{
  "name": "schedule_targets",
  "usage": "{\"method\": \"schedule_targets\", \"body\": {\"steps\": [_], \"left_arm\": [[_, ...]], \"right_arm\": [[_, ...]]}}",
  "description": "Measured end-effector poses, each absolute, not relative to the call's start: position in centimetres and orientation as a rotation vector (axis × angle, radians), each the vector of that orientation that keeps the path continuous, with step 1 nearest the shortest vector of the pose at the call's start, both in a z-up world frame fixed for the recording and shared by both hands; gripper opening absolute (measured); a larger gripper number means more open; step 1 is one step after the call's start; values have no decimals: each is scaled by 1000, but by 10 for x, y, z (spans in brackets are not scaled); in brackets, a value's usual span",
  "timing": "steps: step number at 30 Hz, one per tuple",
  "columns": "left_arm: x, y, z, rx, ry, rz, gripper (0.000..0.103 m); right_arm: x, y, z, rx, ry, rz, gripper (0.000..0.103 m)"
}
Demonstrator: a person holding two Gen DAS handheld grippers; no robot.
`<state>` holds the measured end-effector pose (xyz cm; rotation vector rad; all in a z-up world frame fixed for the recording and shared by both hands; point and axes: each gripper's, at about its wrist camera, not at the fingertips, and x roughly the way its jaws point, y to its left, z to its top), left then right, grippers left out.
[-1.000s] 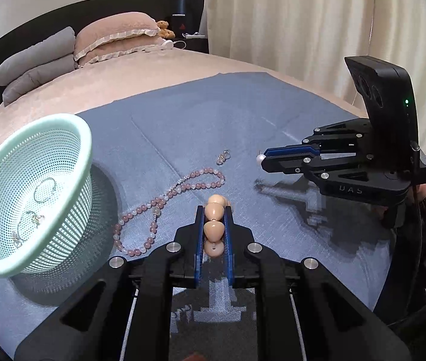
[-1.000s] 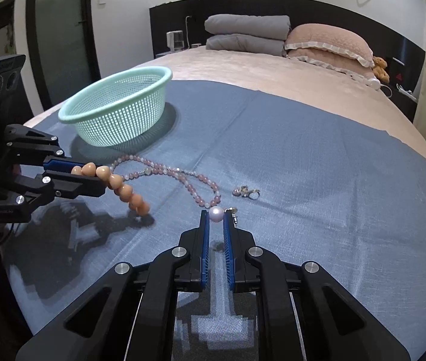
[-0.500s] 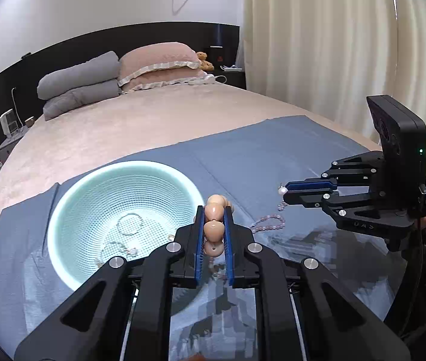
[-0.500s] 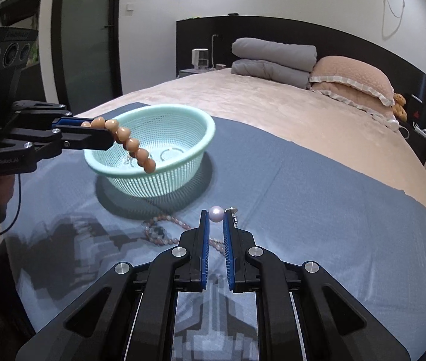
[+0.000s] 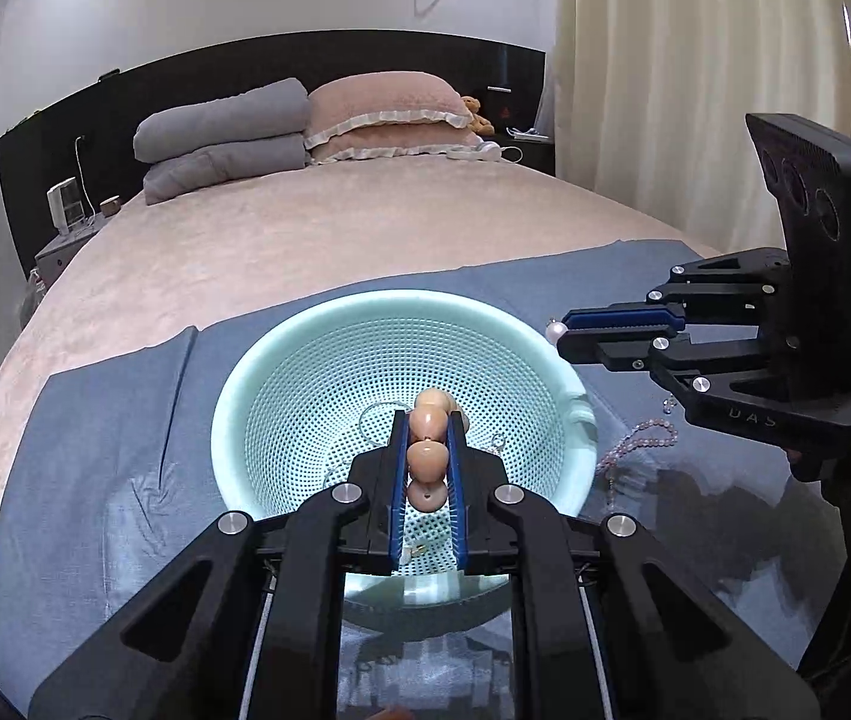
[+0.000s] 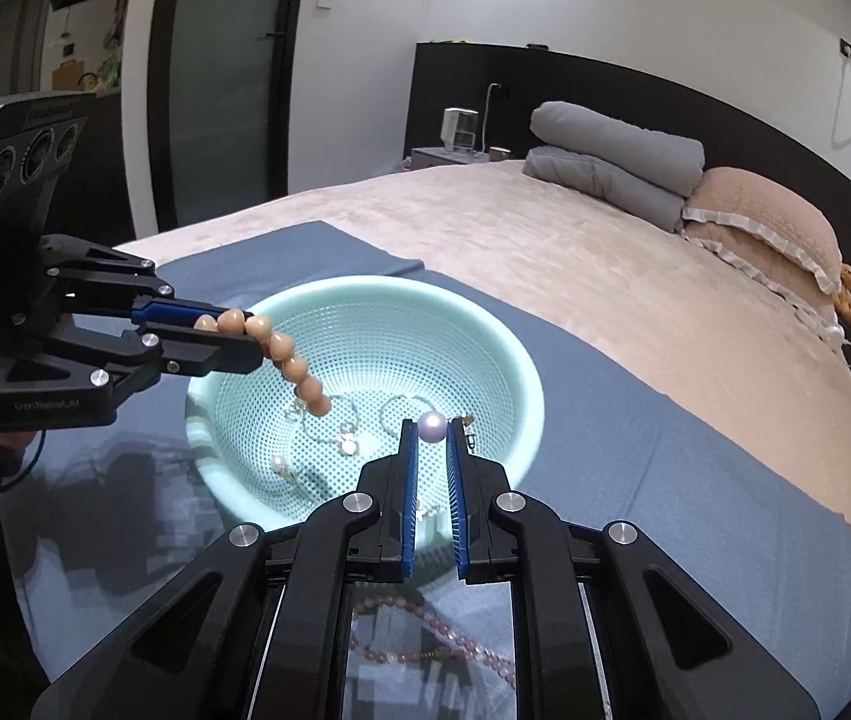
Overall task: Organize jewelry
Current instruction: 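Carry the bracelet and pearl earring over the green basket and open both tools, then grasp the pink bead necklace with the left tool while the right tool grasps a silver charm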
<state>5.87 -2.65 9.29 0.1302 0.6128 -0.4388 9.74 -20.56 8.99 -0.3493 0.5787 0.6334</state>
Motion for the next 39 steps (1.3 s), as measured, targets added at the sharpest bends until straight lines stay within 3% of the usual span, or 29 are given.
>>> {"method": "schedule_targets", "body": {"steps": [8,11,12,13,14,15,28,39], "left_arm": [[71,-6,81,106,627,-406,12],[74,-1,79,92,627,-410,17],[74,0,80,94,615,-392,26],[74,1,81,97,607,-371,61],[74,2,83,99,595,-339,95],[73,4,85,98,572,-311,98],[51,33,89,100,577,-240,97],[15,-29,76,125,589,-374,97]], "right_arm": [[117,-191,78,-339,612,631,9],[123,-190,77,-323,616,607,15],[124,-191,77,-312,614,593,39],[125,-192,78,-295,613,587,57],[126,-195,79,-280,603,577,86],[125,-197,81,-267,587,568,87],[117,-238,86,-235,576,459,87],[86,-324,71,-210,636,324,87]]}}
